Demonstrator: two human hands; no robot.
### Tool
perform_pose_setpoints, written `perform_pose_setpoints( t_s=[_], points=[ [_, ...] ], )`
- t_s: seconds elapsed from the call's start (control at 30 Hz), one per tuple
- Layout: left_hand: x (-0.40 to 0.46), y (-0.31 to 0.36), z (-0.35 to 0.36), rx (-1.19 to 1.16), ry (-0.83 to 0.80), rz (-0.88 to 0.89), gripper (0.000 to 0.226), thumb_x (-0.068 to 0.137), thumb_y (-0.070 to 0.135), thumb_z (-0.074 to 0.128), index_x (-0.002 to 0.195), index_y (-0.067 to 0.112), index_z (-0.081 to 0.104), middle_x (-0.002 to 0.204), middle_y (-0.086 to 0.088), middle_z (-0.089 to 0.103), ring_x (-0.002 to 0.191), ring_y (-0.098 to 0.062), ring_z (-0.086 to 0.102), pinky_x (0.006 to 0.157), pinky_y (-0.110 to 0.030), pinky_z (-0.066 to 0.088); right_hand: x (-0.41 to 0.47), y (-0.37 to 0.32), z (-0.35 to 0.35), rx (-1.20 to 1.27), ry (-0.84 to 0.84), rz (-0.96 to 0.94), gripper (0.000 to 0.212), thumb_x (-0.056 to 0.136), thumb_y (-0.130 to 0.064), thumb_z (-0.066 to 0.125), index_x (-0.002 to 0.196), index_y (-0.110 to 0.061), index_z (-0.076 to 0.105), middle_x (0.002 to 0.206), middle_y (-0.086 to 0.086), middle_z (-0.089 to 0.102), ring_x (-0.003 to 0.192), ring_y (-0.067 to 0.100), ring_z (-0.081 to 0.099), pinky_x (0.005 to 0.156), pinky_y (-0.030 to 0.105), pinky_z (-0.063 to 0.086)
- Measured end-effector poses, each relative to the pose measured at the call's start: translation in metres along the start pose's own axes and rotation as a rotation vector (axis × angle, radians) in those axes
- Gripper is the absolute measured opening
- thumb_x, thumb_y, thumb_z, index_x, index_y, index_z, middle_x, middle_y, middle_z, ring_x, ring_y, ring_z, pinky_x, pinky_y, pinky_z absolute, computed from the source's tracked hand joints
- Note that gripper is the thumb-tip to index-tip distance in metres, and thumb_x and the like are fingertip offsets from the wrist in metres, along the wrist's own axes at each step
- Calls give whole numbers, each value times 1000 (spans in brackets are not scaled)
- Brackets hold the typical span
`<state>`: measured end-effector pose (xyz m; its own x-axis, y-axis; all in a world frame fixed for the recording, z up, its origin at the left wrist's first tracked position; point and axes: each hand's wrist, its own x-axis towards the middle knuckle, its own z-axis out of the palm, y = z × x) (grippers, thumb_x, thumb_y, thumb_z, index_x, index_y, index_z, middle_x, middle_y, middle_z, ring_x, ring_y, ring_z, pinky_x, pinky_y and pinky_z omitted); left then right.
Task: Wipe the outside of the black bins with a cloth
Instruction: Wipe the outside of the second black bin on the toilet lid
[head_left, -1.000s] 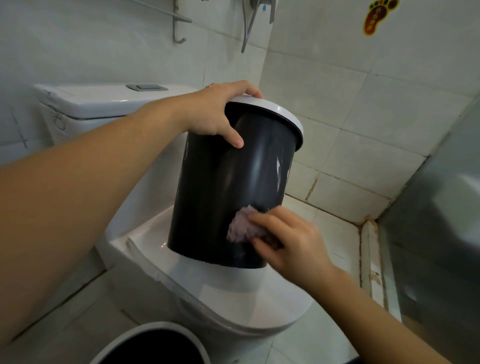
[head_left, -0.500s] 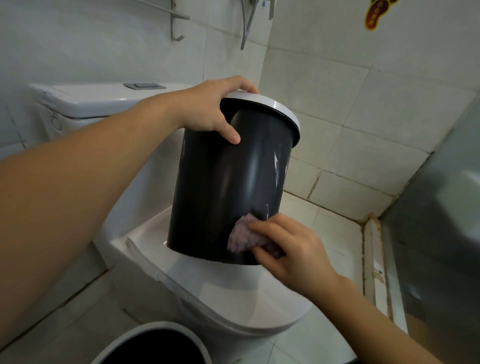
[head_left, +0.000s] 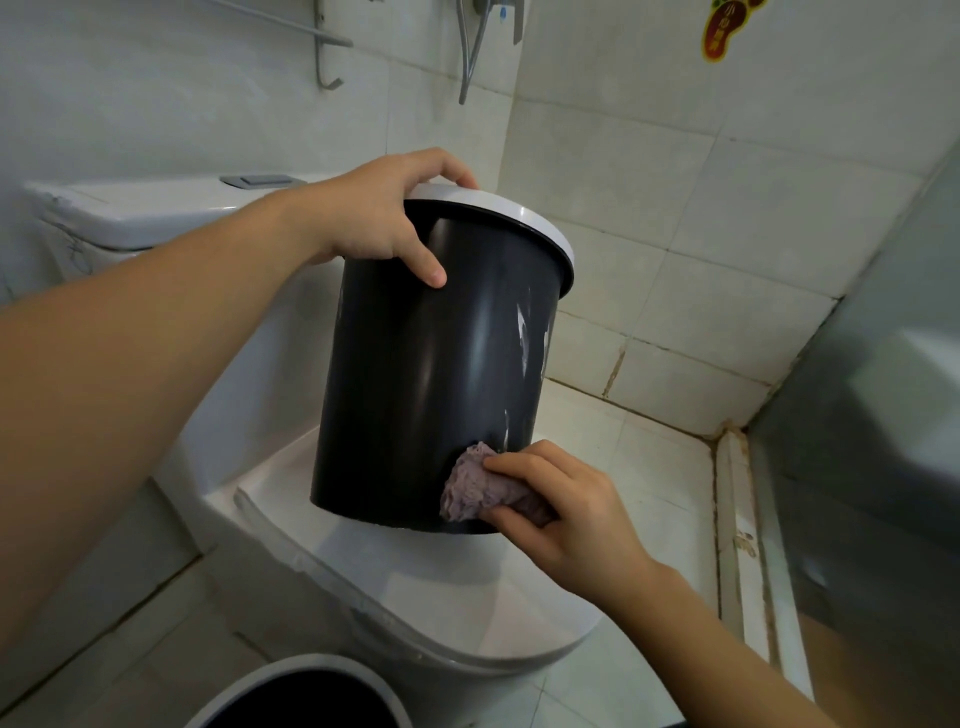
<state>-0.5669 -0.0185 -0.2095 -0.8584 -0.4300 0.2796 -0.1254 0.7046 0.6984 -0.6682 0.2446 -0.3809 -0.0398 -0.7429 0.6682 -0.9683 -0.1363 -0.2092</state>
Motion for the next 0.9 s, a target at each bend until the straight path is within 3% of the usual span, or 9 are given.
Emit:
perform_pose_setpoints(
  t_s=[0.23, 0.4, 0.5, 0.6, 0.7, 0.8, 0.9],
  points=[
    [0, -5, 1, -46, 29, 3, 77, 57, 3, 89, 113, 46, 58, 111, 0, 62, 103, -23, 64, 81, -35, 56, 0, 1, -1, 25, 53, 25, 31, 86, -31, 71, 111, -13, 69, 97, -2, 65, 81, 12, 62, 69, 24, 54],
    [4, 11, 1, 119, 24, -7, 69, 58, 20, 91, 112, 41, 52, 108, 10, 57, 99, -16, 60, 75, -34, 53, 1, 1, -2, 17, 65, 21, 31, 86, -32, 70, 110, -12, 70, 96, -1, 66, 80, 13, 62, 68, 26, 55],
    [7, 18, 12, 263, 82, 22, 75, 54, 33, 93, 112, 32, 45, 111, 7, 56, 99, -18, 58, 72, -31, 46, 2, 1, -1, 16, 74, 25, 31, 86, -30, 71, 110, -12, 71, 95, -1, 66, 80, 13, 62, 68, 28, 55],
    [7, 21, 20, 284, 97, 58, 80, 55, 35, 93, 118, 36, 44, 119, 4, 54, 109, -23, 54, 86, -39, 48, 2, -2, 0, 22, 69, 18, 30, 85, -29, 72, 109, -11, 71, 94, -1, 65, 79, 13, 62, 68, 27, 54],
    [4, 26, 22, 385, 54, 78, 89, 60, 38, 90, 133, 54, 41, 135, 6, 48, 129, -23, 39, 108, -50, 34, 2, -4, 0, 12, 57, 8, 31, 85, -29, 73, 109, -11, 71, 94, 0, 66, 79, 14, 62, 69, 24, 54],
    [4, 29, 19, 374, 14, 51, 88, 61, 35, 90, 130, 62, 43, 141, 11, 46, 133, -22, 37, 113, -52, 29, 2, -5, -1, 19, 58, 6, 30, 84, -27, 74, 109, -10, 71, 94, 1, 66, 79, 14, 62, 69, 25, 54],
    [4, 27, 17, 260, -7, 47, 84, 59, 25, 92, 122, 61, 50, 136, 15, 51, 127, -19, 47, 109, -45, 38, 2, -8, 0, 32, 60, -8, 30, 84, -27, 73, 108, -10, 72, 93, 1, 65, 79, 15, 62, 67, 27, 54]
  ],
)
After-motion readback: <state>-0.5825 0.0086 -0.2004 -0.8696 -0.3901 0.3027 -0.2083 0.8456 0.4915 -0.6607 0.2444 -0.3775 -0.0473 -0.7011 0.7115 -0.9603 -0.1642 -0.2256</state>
